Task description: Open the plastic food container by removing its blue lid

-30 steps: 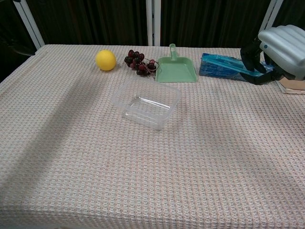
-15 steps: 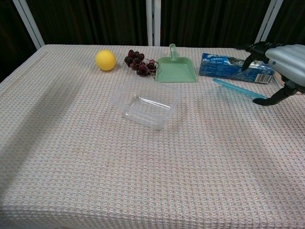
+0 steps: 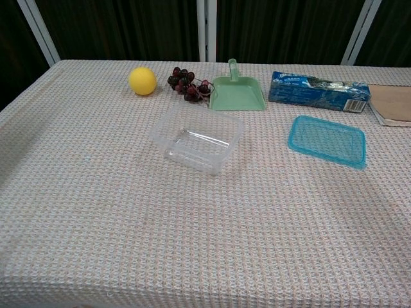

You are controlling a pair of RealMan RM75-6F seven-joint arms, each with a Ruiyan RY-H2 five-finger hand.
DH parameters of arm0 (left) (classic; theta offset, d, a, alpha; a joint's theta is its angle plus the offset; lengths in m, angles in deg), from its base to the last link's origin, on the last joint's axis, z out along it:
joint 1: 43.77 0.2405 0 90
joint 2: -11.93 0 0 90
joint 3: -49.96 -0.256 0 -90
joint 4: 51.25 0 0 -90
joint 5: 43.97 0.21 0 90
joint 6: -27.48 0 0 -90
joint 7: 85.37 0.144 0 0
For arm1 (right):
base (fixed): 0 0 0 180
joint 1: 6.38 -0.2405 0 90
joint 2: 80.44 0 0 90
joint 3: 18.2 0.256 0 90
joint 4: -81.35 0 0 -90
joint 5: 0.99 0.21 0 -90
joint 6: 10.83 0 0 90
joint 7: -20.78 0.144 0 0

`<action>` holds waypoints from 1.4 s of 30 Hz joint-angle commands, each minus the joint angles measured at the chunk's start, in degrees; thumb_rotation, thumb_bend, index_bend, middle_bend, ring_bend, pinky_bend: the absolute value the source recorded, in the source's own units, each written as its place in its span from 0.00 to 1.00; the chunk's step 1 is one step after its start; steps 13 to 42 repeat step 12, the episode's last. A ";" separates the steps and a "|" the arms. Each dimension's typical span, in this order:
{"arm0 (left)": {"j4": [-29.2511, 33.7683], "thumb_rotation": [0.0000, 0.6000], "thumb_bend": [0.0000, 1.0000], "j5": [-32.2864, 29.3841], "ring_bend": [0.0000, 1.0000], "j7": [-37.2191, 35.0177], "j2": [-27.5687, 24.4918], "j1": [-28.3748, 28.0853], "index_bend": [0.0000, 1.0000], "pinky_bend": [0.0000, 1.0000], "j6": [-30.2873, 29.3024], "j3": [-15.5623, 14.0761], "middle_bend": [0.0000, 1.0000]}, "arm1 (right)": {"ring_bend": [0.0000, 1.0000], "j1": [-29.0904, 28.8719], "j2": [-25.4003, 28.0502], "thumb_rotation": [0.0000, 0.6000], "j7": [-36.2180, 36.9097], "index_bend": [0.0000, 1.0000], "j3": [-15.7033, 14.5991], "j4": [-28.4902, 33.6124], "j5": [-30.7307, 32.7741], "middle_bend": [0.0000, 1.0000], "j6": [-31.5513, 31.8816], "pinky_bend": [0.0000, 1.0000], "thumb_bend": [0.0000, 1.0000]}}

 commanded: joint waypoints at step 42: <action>3.64 1.00 0.04 10.66 0.00 2.47 3.12 12.19 0.08 0.05 -10.24 -4.45 0.08 | 0.00 10.23 6.21 1.00 12.42 0.00 -4.53 2.26 -4.12 0.11 6.79 0.04 0.07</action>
